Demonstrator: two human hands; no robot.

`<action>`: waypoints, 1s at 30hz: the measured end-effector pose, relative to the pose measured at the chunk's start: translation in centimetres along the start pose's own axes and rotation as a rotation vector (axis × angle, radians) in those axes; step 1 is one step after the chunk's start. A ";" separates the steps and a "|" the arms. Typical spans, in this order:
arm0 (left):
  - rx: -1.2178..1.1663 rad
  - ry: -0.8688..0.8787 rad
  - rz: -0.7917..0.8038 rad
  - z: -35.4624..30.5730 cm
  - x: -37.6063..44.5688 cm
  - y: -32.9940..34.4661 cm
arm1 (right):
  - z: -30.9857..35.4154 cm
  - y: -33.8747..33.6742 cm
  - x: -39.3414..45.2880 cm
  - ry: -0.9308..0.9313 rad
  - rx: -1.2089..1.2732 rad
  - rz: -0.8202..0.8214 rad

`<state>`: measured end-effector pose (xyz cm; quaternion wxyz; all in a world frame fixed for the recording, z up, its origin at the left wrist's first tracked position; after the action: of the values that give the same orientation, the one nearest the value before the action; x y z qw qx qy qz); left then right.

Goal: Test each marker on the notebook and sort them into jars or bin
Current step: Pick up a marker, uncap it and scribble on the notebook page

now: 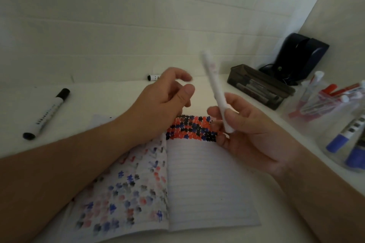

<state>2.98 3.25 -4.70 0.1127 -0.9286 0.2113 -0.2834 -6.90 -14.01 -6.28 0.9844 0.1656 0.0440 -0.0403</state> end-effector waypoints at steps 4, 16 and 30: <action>0.164 0.133 0.113 -0.9 -0.7 0.7 | -0.1 1.0 0.1 0.014 0.113 -0.011; 0.421 0.314 0.289 -1.6 -1.3 2.7 | -0.6 1.6 0.1 -0.130 -0.046 -0.026; 0.419 0.253 0.278 -1.3 -1.1 3.1 | 0.1 1.2 0.4 -0.247 -0.048 -0.248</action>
<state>0.38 0.94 -5.21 0.3128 -0.8044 0.2858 -0.4165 -6.37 -12.94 -5.83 0.9735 0.1290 -0.0564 -0.1803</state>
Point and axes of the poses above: each hand's wrist, its own x-axis towards the middle knuckle, its own y-axis out of the palm, z = x × y, the point moved 5 cm from there along x, towards the middle knuckle, and after that the axes turned 7 degrees about -z, right-handed, at the moved point
